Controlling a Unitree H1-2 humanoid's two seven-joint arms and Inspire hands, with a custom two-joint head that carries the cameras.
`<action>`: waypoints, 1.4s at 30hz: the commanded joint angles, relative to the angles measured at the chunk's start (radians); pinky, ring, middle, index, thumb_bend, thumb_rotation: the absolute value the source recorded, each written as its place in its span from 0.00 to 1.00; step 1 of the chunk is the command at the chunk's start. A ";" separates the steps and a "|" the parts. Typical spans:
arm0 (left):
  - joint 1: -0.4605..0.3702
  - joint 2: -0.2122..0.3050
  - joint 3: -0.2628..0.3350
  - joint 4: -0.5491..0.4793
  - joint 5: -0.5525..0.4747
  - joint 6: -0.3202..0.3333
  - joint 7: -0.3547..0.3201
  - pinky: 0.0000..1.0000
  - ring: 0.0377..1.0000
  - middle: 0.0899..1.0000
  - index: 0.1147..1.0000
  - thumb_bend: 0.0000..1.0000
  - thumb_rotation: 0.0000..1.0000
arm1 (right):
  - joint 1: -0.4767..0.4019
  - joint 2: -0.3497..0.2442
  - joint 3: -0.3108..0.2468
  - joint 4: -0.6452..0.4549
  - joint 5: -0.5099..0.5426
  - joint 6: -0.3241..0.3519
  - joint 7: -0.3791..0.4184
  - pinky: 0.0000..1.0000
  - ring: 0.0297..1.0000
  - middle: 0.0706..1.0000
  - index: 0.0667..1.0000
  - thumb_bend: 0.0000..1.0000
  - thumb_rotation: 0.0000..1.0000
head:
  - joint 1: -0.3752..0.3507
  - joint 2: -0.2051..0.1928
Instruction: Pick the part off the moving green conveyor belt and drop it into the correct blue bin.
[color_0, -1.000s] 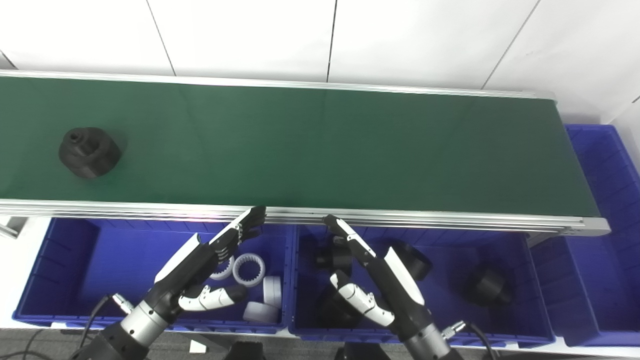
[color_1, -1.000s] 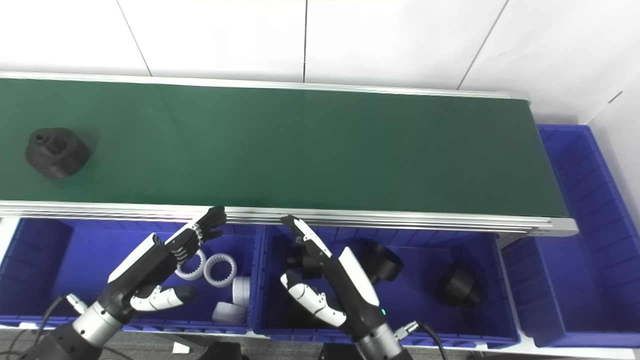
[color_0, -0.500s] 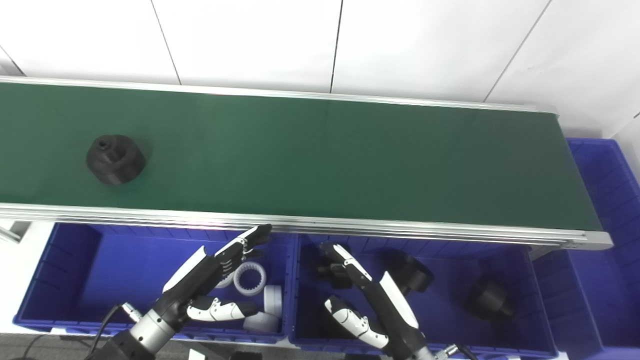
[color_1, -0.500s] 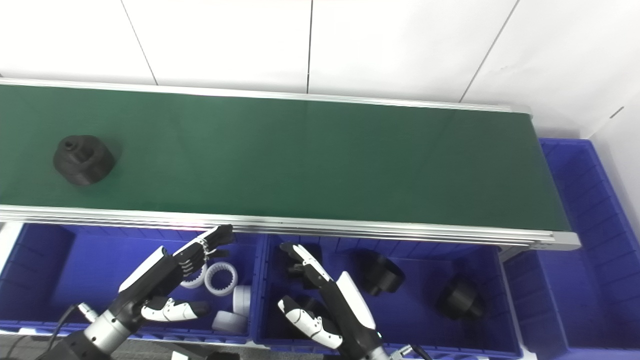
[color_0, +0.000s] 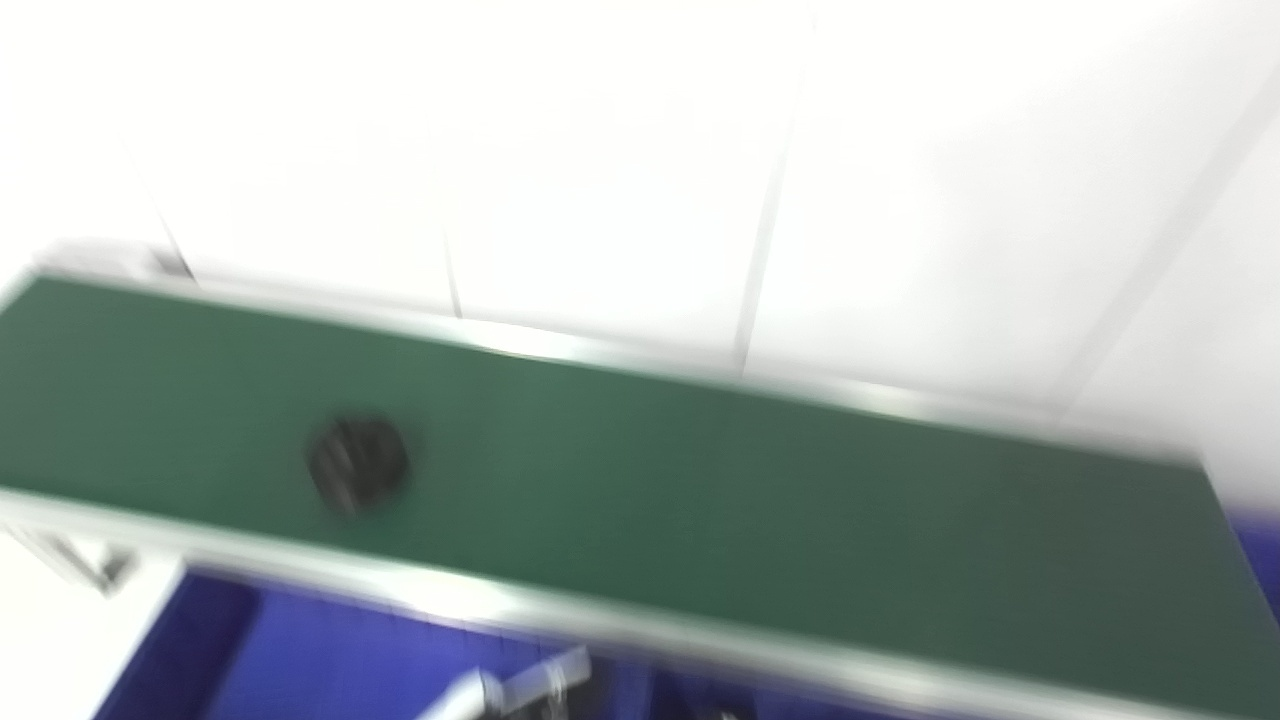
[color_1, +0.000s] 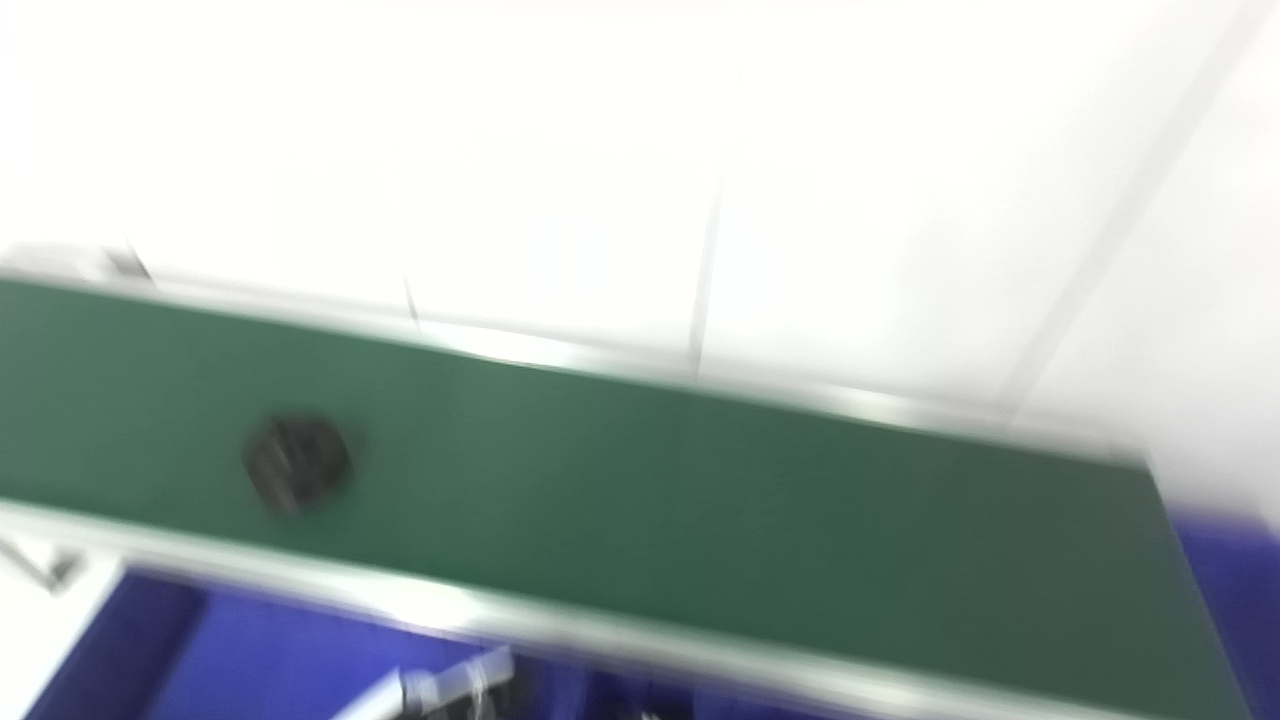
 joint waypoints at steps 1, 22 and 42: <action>-0.018 0.002 0.002 -0.016 0.007 -0.032 0.023 0.84 0.90 0.91 0.88 0.51 0.50 | -0.019 0.003 0.016 -0.015 0.020 -0.059 -0.036 0.80 0.90 0.95 0.91 0.37 0.84 | 0.004 -0.010; -0.026 0.021 -0.015 -0.076 0.023 -0.032 0.083 0.81 0.90 0.92 0.88 0.50 0.52 | -0.296 0.033 -0.092 -0.263 -0.127 0.032 -0.022 0.72 0.81 0.86 0.84 0.64 0.37 | -0.037 0.123; -0.030 0.026 -0.019 -0.101 0.007 -0.032 0.081 0.81 0.90 0.93 0.90 0.53 0.42 | -0.824 0.227 -0.108 0.002 -0.265 0.252 0.074 0.75 0.80 0.81 0.81 0.89 0.25 | -0.036 0.144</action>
